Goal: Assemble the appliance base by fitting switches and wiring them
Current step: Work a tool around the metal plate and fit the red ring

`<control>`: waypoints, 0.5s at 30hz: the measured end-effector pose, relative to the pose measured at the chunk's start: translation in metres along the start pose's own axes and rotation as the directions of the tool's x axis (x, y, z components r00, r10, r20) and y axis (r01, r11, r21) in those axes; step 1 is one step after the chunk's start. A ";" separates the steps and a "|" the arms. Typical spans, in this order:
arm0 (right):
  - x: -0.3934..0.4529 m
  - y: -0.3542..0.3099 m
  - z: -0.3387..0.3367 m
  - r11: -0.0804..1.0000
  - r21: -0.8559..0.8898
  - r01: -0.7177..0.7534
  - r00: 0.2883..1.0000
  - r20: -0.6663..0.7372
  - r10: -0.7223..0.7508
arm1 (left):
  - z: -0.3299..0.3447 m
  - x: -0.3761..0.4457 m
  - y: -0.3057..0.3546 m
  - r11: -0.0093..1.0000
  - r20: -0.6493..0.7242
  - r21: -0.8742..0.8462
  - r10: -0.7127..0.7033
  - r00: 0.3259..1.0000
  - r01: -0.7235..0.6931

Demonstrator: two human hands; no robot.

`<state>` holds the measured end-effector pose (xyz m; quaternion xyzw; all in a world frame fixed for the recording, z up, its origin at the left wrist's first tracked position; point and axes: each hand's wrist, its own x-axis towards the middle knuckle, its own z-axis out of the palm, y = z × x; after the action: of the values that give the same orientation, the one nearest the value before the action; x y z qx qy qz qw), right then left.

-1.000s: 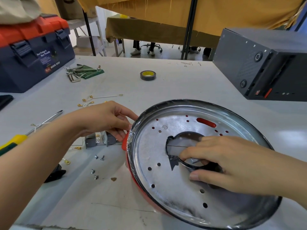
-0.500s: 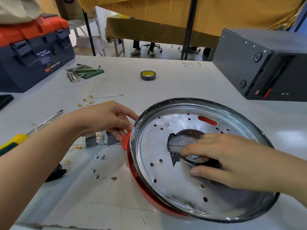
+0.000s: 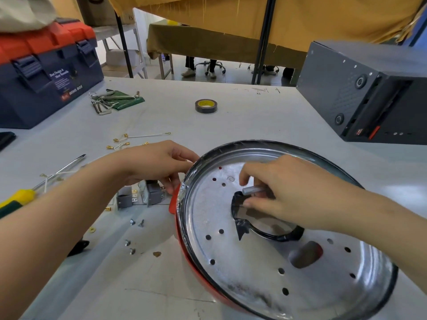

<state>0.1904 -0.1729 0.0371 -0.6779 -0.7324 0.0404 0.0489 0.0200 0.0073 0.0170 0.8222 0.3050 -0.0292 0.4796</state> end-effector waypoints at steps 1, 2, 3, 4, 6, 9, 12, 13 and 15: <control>0.003 0.000 0.001 0.999 -0.048 0.012 1.000 -0.024 -0.013 | 0.000 0.000 0.000 1.000 0.013 -0.002 0.001 1.000 -0.001; 0.007 0.001 0.002 0.992 -0.120 0.035 0.998 -0.051 -0.041 | -0.001 0.000 0.000 1.000 0.029 -0.004 0.006 1.000 -0.006; 0.010 0.002 0.002 0.978 -0.196 0.065 0.995 -0.066 -0.080 | -0.002 -0.001 0.000 1.000 0.047 -0.006 0.017 0.999 -0.017; 0.014 0.004 0.003 0.960 -0.262 0.095 0.991 -0.065 -0.116 | -0.002 -0.001 0.000 1.000 0.067 -0.006 0.030 0.997 -0.030; 0.021 0.006 0.007 0.924 -0.353 0.148 0.986 -0.025 -0.167 | -0.004 0.000 0.002 0.999 0.103 -0.002 0.053 0.993 -0.053; 0.026 0.006 0.014 0.893 -0.408 0.192 0.980 0.034 -0.195 | -0.007 0.002 0.002 0.998 0.123 0.000 0.066 0.990 -0.067; 0.024 0.005 0.021 0.873 -0.439 0.212 0.975 0.039 -0.217 | -0.006 0.006 0.002 0.996 0.121 0.015 0.082 0.989 -0.084; 0.024 0.004 0.022 0.865 -0.453 0.216 0.974 0.041 -0.221 | -0.004 0.007 0.002 0.995 0.121 0.020 0.093 0.988 -0.096; 0.022 0.001 0.025 0.852 -0.474 0.223 0.972 0.035 -0.234 | -0.003 0.008 0.001 0.992 0.114 0.032 0.119 0.986 -0.124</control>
<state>0.1862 -0.1508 0.0131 -0.5778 -0.7945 -0.1544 -0.1056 0.0270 0.0131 0.0167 0.8454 0.2264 -0.0518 0.4810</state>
